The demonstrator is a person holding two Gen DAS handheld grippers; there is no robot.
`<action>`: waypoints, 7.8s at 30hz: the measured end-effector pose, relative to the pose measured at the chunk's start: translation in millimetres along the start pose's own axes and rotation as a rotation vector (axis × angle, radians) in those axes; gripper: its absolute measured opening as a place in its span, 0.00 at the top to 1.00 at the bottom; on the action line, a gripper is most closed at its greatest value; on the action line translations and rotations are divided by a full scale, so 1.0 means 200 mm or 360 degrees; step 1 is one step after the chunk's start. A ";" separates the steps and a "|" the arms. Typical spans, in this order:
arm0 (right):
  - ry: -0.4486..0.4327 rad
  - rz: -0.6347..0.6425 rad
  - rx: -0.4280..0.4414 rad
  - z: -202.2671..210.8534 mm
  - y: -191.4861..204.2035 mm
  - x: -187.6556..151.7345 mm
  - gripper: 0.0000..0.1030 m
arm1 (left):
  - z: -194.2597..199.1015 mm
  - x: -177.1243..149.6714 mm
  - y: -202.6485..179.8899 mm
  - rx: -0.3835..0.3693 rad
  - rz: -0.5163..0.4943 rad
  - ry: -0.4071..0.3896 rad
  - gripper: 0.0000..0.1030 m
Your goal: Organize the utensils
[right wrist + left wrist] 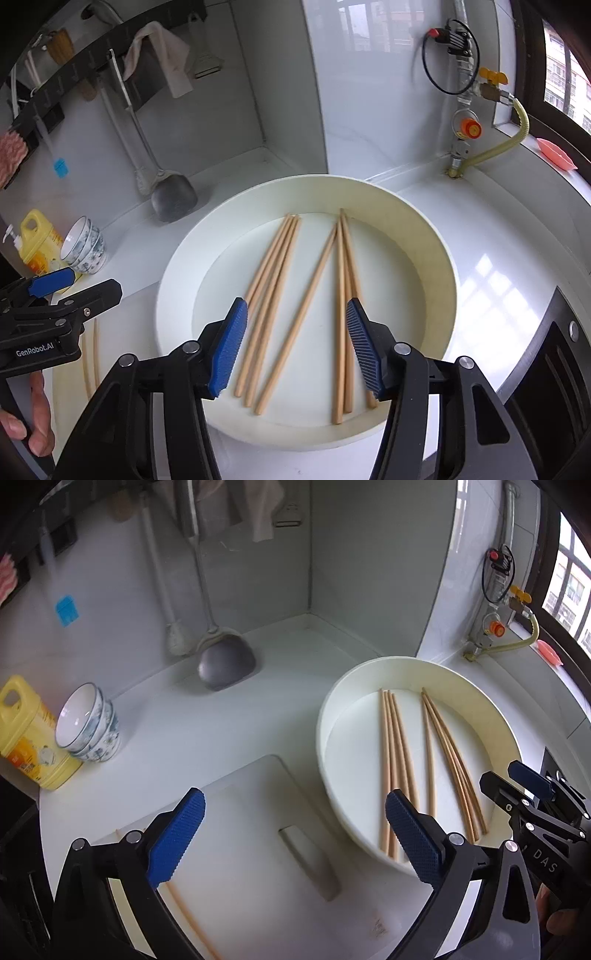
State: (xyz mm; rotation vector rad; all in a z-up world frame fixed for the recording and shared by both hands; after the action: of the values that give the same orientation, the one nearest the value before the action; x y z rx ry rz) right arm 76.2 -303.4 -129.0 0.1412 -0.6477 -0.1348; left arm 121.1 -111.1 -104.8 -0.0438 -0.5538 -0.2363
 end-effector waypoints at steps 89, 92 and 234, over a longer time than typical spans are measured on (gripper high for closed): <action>0.0048 0.0616 0.0371 -0.48 0.90 -0.50 0.82 | -0.27 -0.80 0.78 0.0387 0.0673 0.0111 0.05; 0.0042 0.0640 0.0356 -0.49 0.91 -0.49 0.77 | -0.28 -0.79 0.78 0.0389 0.0683 0.0096 0.05; 0.0009 -0.0196 -0.0108 0.46 -0.07 0.08 0.35 | 0.33 0.20 -0.21 0.0010 -0.0060 -0.0049 0.06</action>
State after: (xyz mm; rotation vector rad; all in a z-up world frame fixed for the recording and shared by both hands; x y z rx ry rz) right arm 31.9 -328.1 -49.1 0.1157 -0.6284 -0.2746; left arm 109.9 -153.2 -29.5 -0.0308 -0.5863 -0.2707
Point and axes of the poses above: each gripper's, at about its wrist camera, not at the fingertips, and z roughly against the way its jaws point, y to its left, x to its top, the point moved 1 cm from there along -z, roughly the way its jaws point, and after that the axes turned 3 degrees about y, right-handed, at the moved point
